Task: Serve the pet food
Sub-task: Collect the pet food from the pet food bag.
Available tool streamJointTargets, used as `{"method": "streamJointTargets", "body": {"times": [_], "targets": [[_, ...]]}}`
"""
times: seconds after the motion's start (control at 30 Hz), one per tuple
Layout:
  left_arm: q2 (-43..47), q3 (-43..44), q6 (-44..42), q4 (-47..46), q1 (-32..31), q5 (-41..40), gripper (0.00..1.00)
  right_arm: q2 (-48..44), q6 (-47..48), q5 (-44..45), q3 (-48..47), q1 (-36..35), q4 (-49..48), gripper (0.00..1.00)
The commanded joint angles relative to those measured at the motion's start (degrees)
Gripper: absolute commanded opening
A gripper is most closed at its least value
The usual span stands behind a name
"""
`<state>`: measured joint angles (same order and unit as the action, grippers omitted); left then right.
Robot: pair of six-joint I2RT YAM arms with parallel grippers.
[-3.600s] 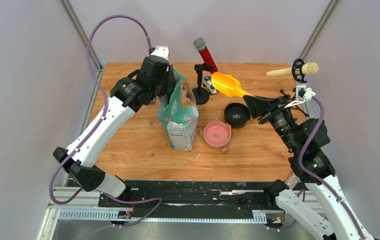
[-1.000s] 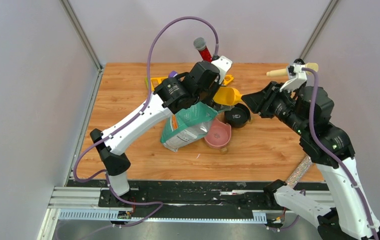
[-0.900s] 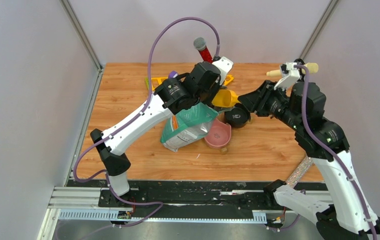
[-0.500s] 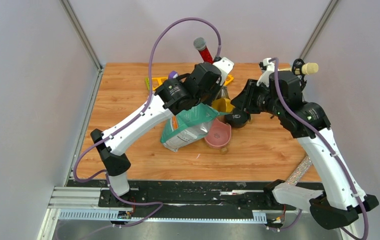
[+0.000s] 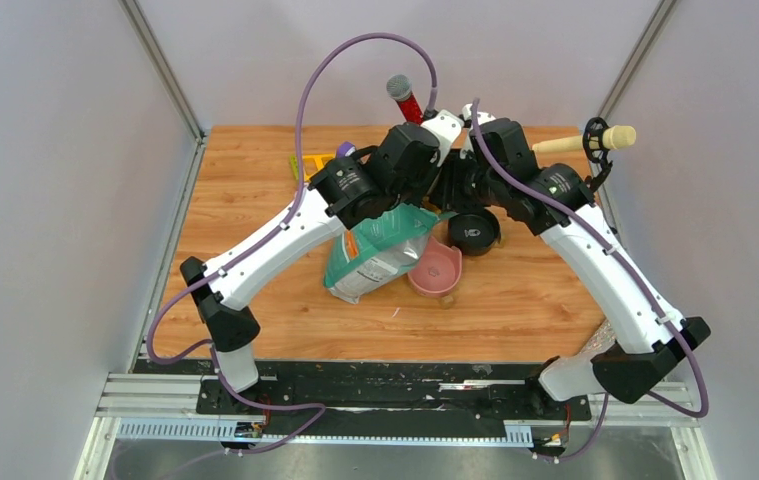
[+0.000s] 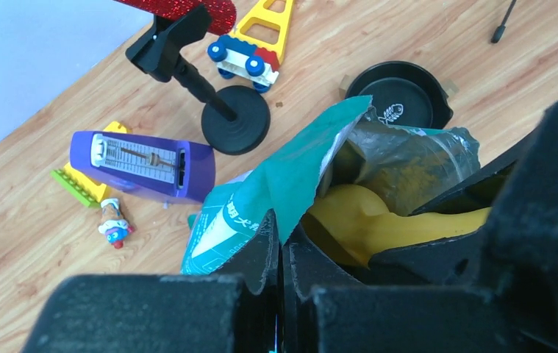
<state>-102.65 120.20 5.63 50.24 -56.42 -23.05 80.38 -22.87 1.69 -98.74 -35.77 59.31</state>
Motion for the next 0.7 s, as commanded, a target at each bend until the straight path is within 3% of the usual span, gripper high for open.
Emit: {"method": "streamJointTargets", "body": {"times": [0.0,0.37,0.67], "targets": [[5.16,0.25,-1.30,-12.29,-0.18,-0.47,0.00,2.38,1.94,5.61,-0.27,-3.09,3.16,0.00],[6.68,-2.15,0.25,-15.11,-0.17,0.93,0.00,-3.98,-8.55,-0.73,15.02,-3.78,-12.09,0.00],[7.83,-3.35,1.22,-15.78,-0.18,1.04,0.00,-9.51,-21.87,-11.48,26.54,-1.43,-26.34,0.00]]}}
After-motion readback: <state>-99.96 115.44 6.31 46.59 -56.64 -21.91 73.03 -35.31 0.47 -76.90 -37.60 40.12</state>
